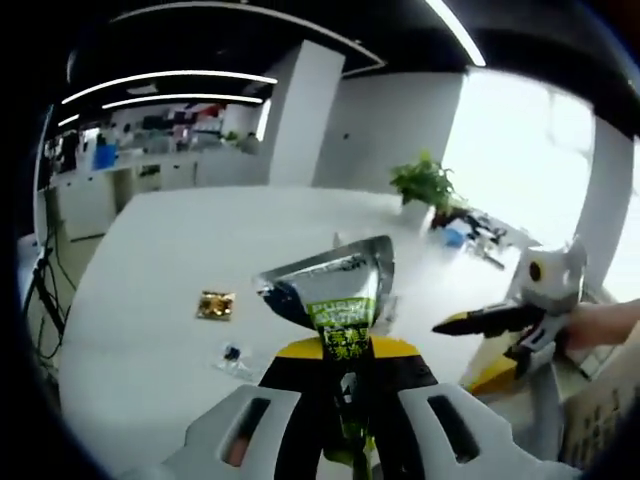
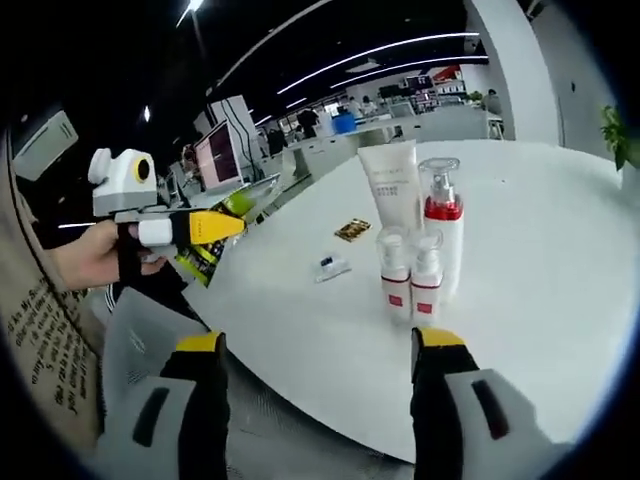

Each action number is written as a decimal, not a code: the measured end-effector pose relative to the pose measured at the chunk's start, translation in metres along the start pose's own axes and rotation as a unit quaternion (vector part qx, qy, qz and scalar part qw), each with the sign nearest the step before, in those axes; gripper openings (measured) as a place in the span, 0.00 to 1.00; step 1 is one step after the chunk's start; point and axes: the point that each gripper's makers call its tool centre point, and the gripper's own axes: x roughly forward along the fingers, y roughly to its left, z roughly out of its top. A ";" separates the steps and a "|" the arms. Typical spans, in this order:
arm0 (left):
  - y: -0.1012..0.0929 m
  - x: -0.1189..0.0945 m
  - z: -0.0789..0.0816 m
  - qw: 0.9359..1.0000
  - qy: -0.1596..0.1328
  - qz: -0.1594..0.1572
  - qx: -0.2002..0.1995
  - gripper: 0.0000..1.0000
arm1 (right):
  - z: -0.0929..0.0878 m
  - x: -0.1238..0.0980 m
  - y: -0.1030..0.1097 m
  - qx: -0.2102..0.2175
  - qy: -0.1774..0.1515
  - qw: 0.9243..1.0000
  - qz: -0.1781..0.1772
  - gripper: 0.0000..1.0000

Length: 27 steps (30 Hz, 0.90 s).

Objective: Arrange the skincare products in the storage area until every visible bottle or jar stands upright without overlapping.

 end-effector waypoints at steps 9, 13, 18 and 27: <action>-0.026 -0.003 0.003 0.999 -0.011 -0.040 -0.001 0.10 | 0.076 0.010 0.050 0.087 -0.116 0.984 0.102 0.66; -0.036 -0.005 0.004 0.998 -0.015 -0.054 -0.005 0.10 | 0.088 0.016 0.047 0.157 -0.153 0.970 0.102 0.62; -0.045 -0.007 0.004 0.998 -0.015 -0.063 -0.003 0.10 | 0.087 0.020 0.045 0.176 -0.160 0.966 0.096 0.53; -0.048 -0.003 0.002 0.998 -0.011 -0.066 -0.010 0.11 | 0.085 0.020 0.042 0.222 -0.175 0.954 0.097 0.23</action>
